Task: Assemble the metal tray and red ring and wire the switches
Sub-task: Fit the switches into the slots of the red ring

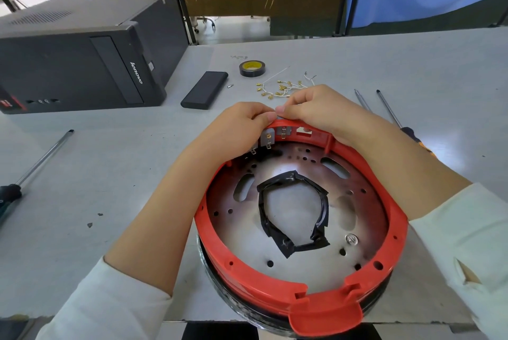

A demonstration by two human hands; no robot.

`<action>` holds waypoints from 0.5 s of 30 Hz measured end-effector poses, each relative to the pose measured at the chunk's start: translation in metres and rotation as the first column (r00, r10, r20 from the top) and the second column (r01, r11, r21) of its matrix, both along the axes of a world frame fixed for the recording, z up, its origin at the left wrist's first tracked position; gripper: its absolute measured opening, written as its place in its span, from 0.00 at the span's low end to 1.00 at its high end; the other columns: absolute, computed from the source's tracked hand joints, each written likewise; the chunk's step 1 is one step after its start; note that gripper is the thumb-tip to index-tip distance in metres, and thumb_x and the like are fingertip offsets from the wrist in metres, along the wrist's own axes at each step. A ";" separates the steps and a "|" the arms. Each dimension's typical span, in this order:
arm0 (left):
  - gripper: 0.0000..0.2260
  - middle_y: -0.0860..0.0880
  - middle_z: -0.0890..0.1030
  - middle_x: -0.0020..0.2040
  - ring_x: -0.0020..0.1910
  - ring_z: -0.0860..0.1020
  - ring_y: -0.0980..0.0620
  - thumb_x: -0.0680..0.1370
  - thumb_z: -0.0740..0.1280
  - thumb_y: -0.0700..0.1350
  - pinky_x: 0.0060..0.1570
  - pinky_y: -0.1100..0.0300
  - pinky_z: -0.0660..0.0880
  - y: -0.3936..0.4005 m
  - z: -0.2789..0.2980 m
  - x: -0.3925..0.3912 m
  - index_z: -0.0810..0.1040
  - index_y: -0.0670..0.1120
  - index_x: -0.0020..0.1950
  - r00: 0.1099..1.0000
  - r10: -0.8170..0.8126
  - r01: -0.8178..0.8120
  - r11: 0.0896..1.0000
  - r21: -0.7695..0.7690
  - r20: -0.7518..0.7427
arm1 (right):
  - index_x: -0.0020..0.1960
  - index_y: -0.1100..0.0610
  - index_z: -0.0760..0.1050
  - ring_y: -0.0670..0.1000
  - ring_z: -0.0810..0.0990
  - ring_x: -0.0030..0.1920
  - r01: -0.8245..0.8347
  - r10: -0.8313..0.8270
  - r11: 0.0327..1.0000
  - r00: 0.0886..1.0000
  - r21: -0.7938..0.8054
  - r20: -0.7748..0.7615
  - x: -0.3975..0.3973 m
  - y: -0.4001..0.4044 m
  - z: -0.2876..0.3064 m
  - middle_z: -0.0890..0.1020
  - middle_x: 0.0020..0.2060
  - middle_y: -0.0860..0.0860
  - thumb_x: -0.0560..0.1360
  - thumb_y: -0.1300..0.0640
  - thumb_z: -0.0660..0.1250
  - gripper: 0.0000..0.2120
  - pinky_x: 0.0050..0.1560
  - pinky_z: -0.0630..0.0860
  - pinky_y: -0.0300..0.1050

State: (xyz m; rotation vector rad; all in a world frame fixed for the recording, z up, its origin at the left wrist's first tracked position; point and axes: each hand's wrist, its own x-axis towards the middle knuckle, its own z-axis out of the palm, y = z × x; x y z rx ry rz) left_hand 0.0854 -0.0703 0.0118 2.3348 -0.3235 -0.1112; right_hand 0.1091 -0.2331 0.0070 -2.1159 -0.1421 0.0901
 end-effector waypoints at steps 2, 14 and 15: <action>0.12 0.51 0.81 0.57 0.55 0.76 0.54 0.83 0.59 0.48 0.50 0.63 0.67 0.000 0.000 0.000 0.79 0.51 0.62 1.000 0.001 -0.001 1.000 0.003 0.006 | 0.29 0.51 0.75 0.39 0.70 0.33 -0.001 0.002 0.999 1.000 -0.048 0.024 -0.001 0.001 0.000 0.73 0.21 0.36 0.73 0.51 0.71 0.15 0.40 0.66 0.39; 0.10 0.53 0.81 0.48 0.44 0.76 0.58 0.82 0.60 0.49 0.39 0.73 0.66 0.000 -0.001 0.003 0.81 0.52 0.57 0.999 0.012 -0.012 1.000 0.017 0.036 | 0.31 0.62 0.73 0.50 0.67 0.30 0.098 -0.019 0.951 0.966 -0.294 0.260 -0.007 0.006 0.001 0.67 0.24 0.51 0.75 0.50 0.64 0.19 0.33 0.64 0.44; 0.09 0.53 0.81 0.46 0.41 0.75 0.60 0.82 0.61 0.49 0.38 0.72 0.66 0.000 -0.002 0.003 0.81 0.52 0.54 0.999 0.015 -0.016 1.000 0.017 0.036 | 0.28 0.60 0.70 0.51 0.66 0.30 0.111 -0.024 0.946 0.960 -0.303 0.278 -0.007 0.007 0.001 0.65 0.23 0.51 0.75 0.51 0.63 0.20 0.32 0.63 0.45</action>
